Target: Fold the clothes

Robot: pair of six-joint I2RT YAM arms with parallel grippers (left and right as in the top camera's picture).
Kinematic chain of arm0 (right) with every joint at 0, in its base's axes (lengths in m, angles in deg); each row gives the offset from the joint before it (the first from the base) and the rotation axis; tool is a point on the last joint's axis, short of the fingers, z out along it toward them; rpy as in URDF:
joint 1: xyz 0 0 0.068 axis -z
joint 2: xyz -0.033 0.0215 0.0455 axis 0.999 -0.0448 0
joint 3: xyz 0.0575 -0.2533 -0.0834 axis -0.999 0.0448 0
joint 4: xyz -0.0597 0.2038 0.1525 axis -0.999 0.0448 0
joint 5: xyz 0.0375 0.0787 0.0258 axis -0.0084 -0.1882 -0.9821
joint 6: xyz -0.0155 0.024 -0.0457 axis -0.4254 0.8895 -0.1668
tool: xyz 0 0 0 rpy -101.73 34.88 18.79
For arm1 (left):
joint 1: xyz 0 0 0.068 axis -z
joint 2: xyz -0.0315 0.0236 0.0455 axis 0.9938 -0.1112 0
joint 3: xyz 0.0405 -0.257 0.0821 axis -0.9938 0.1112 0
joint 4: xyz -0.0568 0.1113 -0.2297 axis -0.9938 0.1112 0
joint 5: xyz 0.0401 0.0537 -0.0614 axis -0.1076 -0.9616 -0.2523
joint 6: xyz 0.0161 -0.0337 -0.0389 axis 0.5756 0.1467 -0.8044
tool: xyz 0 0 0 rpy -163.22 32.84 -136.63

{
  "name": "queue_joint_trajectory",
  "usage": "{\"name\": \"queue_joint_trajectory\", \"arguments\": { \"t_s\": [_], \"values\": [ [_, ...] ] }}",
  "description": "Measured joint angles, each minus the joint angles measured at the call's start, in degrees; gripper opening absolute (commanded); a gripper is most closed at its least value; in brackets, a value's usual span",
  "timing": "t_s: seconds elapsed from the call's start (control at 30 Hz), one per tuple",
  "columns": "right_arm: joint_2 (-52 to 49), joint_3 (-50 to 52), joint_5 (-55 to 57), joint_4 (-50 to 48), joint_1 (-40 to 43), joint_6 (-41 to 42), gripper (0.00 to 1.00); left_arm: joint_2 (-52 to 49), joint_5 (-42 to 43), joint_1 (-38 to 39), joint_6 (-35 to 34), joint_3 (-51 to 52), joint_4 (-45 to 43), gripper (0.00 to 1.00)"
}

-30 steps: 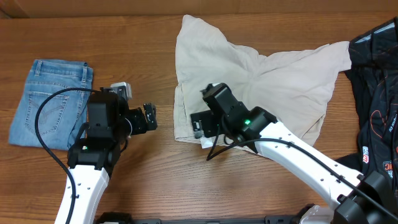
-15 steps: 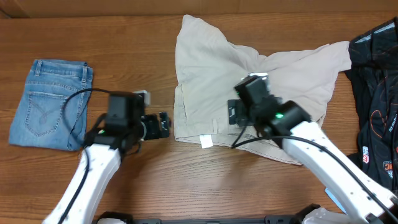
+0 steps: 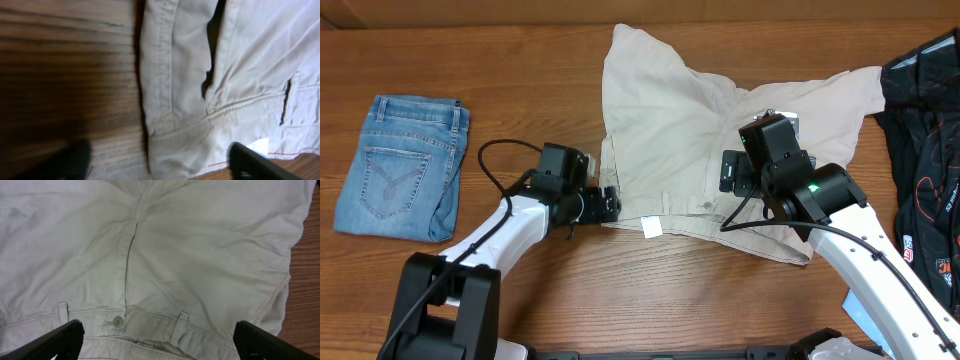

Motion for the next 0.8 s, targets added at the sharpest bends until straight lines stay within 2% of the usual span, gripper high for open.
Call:
{"name": "queue_joint_trajectory", "arguments": {
  "t_s": [0.13,0.23,0.33,0.43,0.67,0.8],
  "values": [
    [0.0,0.0,0.02,0.42,0.0,0.0,1.0,-1.79,2.14,-0.02,-0.42,-0.33,-1.92,0.46],
    [-0.02,0.0,0.02,0.46,0.0,-0.02,1.0,-2.67,3.41,-0.02,-0.79,-0.24,-1.88,0.29],
    [0.0,0.0,0.02,0.44,0.0,-0.02,1.0,-3.19,3.96,0.0,-0.9,-0.17,-1.49,0.25],
    [-0.02,0.0,0.02,0.42,0.0,0.0,1.0,-3.28,4.02,0.0,-0.83,-0.09,-1.38,0.04],
    [-0.02,0.0,0.02,0.44,0.0,-0.02,1.0,-3.43,4.26,-0.13,-1.03,0.04,-1.33,0.04],
    [0.0,0.0,0.02,0.76,0.0,-0.02,1.0,-3.43,2.56,-2.21,-1.01,-2.29,3.78,0.04]
  ]
}}
